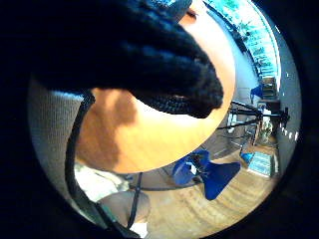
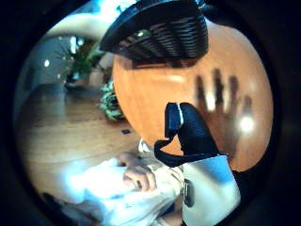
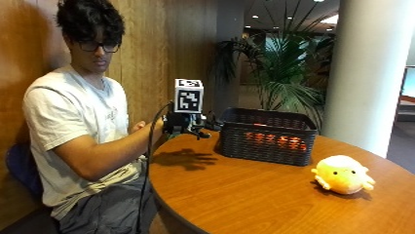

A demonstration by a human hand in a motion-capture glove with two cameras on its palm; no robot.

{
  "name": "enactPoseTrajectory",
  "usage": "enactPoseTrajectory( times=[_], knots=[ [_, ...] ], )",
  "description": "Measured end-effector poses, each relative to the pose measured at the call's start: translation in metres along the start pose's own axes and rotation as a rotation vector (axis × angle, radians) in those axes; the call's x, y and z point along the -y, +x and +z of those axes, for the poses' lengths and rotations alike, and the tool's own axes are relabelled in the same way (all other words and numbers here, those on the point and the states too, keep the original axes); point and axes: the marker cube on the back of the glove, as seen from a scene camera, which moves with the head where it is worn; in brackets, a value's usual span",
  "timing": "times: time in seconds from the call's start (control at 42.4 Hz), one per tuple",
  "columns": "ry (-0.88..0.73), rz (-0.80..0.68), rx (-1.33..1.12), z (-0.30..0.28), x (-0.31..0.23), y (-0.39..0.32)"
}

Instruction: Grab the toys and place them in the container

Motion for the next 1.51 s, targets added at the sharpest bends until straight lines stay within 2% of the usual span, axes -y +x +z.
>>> enactPoseTrajectory(
  times=[0.378, 0.566, 0.708, 0.826, 1.133, 1.51],
  knots=[
    [0.062, 0.081, 0.007, -0.030, 0.076, 0.079],
    [0.058, 0.144, 0.029, -0.048, 0.133, 0.114],
    [0.102, 0.161, 0.039, -0.052, 0.182, 0.140],
    [0.135, 0.229, 0.074, -0.058, 0.227, 0.166],
    [0.043, 0.405, 0.089, -0.050, 0.314, 0.212],
    [-0.045, 0.356, 0.162, -0.029, 0.392, 0.210]
  ],
)
